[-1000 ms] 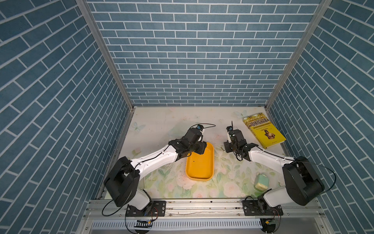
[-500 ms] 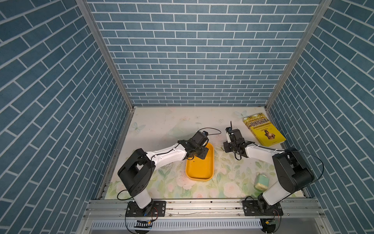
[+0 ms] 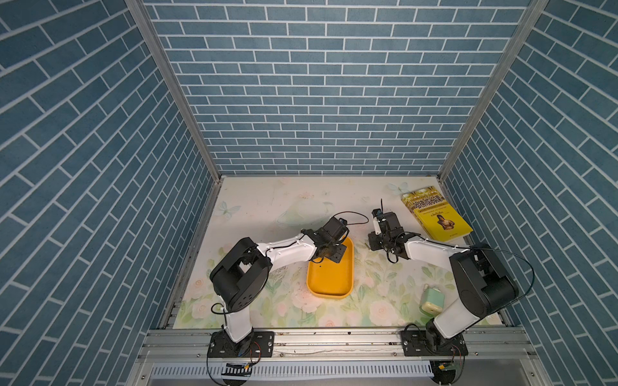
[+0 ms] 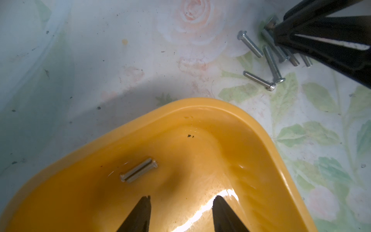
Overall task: Take out the screws from the storage box
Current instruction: Place the screw at the center of the board, then pick up the screw from the storage box.
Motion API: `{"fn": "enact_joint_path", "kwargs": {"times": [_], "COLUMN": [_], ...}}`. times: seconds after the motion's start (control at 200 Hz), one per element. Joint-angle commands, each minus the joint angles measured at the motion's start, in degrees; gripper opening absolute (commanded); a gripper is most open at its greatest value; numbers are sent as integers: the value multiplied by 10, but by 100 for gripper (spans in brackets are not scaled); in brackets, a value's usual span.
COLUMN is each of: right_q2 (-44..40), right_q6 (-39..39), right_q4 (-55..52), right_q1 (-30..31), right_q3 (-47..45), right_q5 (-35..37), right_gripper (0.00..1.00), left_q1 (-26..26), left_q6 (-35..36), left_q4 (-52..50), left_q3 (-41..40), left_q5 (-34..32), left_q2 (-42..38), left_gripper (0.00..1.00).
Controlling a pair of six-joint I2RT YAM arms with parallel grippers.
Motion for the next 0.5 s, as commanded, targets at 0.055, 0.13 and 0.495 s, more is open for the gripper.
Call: {"fn": "enact_joint_path", "kwargs": {"times": [0.055,0.13,0.495], "right_q2": [-16,-20,-18], "right_q6": [7,6,0], "right_q4": [13,17,20], "right_q1": [-2,-2,-2], "right_q3": [-6,-10,-7], "right_q5": [-7,-7,-16], "right_gripper": [23,24,25], "left_q1": [-2,-1,19], "left_q6": [13,13,16], "left_q4": [-12,-13,-8], "left_q3": [23,26,33], "left_q5": [-20,-26,-18], "left_q2": [25,32,53], "left_gripper": [54,53,52]}}
